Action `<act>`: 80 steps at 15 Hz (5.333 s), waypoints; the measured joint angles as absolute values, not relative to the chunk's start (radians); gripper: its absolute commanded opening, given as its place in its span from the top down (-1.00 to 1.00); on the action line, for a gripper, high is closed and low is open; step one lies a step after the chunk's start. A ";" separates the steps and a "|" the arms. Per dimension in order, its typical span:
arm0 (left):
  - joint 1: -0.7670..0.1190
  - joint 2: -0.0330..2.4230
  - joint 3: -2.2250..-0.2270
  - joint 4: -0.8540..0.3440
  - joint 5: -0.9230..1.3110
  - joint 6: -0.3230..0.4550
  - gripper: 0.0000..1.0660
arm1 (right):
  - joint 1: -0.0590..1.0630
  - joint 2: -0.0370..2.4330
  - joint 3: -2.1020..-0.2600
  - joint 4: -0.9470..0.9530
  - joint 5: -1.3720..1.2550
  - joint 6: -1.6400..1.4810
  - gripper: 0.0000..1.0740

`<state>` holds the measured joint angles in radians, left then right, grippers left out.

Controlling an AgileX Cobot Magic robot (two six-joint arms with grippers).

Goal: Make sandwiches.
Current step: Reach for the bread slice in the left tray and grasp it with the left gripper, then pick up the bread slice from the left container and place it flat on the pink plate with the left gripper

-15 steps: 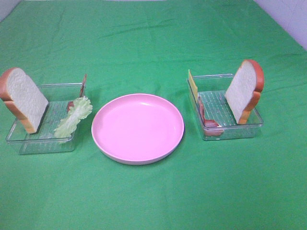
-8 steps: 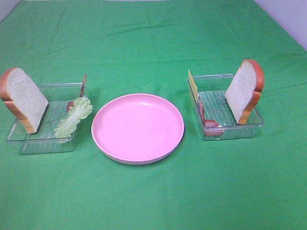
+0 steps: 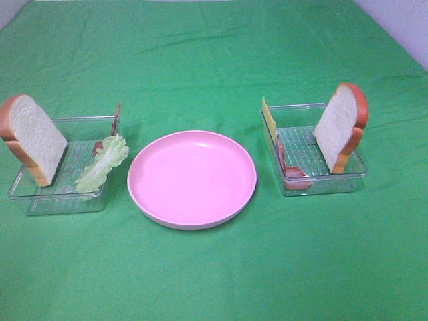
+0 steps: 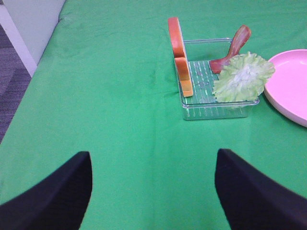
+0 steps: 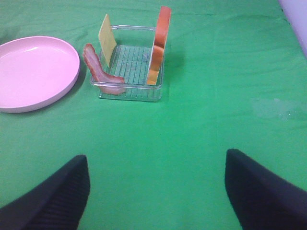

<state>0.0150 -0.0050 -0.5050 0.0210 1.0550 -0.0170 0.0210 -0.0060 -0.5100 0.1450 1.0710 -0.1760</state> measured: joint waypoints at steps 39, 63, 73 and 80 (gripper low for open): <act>-0.024 1.971 -1.436 -0.081 0.829 -0.045 1.00 | 0.021 -0.006 -0.510 0.145 1.071 -0.176 -0.37; -0.411 2.013 -1.438 -0.846 0.741 0.291 1.00 | 0.021 -0.006 -0.510 0.145 1.071 -0.176 -0.37; -0.416 2.108 -1.438 -0.843 0.726 0.254 -0.42 | 0.021 -0.006 -0.510 0.145 1.071 -0.176 -0.37; -0.416 2.012 -1.526 -0.540 0.764 0.091 -0.49 | 0.021 -0.006 -0.510 0.145 1.071 -0.176 -0.37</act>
